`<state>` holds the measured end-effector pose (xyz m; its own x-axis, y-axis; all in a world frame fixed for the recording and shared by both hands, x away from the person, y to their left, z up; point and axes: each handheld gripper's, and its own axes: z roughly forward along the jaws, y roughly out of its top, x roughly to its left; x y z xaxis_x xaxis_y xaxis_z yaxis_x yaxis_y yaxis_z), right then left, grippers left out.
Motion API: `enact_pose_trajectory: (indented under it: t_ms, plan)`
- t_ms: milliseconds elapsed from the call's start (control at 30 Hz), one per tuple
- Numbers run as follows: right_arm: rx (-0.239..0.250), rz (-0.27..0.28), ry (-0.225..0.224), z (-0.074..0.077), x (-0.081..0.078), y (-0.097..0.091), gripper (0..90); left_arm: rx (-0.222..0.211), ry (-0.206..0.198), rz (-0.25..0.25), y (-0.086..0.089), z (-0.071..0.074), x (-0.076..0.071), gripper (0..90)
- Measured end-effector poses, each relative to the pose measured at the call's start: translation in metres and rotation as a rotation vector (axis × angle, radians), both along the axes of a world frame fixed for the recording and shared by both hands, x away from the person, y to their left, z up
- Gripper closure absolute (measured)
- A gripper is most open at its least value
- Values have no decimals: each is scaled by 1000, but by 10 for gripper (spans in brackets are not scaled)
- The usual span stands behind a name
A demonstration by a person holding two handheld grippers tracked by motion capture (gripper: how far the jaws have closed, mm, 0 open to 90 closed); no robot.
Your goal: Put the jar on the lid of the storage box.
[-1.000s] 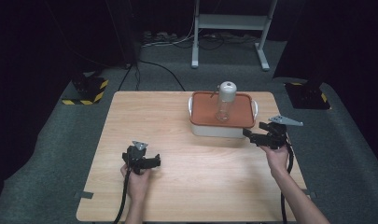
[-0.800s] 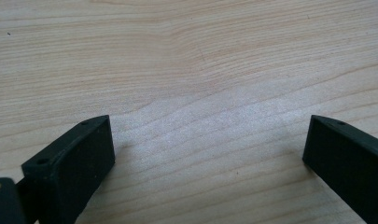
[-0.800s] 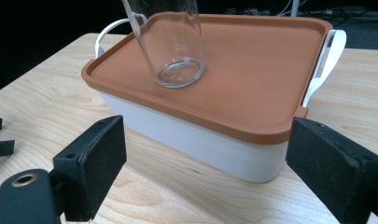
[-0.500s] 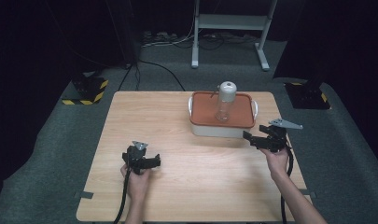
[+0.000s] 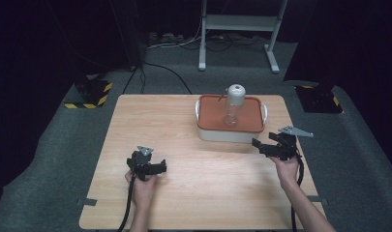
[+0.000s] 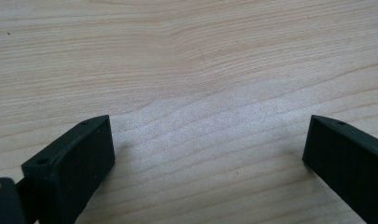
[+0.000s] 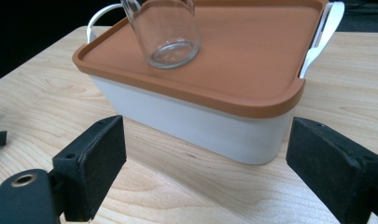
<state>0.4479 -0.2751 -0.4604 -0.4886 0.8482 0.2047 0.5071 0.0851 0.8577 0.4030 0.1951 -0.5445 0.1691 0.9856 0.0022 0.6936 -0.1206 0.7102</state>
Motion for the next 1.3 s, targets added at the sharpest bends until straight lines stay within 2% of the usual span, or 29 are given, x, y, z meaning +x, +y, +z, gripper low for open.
enact_pose_trajectory:
  t_ms: [300, 633, 867, 967, 1300]
  plan:
    - [-14, 7, -5, -1, -1, 2, 118, 0, 0, 0, 0, 0, 0, 20]
    - [-13, 5, 13, -14, -1, 8, 118, 0, 0, 0, 0, 0, 0, 21]
    - [-22, 7, 16, -18, -2, 10, 118, 0, 0, 0, 0, 0, 0, 21]
    - [-42, 17, 22, -21, -2, 12, 118, 1, 1, 0, 0, 0, 0, 21]
    - [-51, 10, 38, -29, -3, 13, 118, 1, 1, 0, 0, 0, 0, 21]
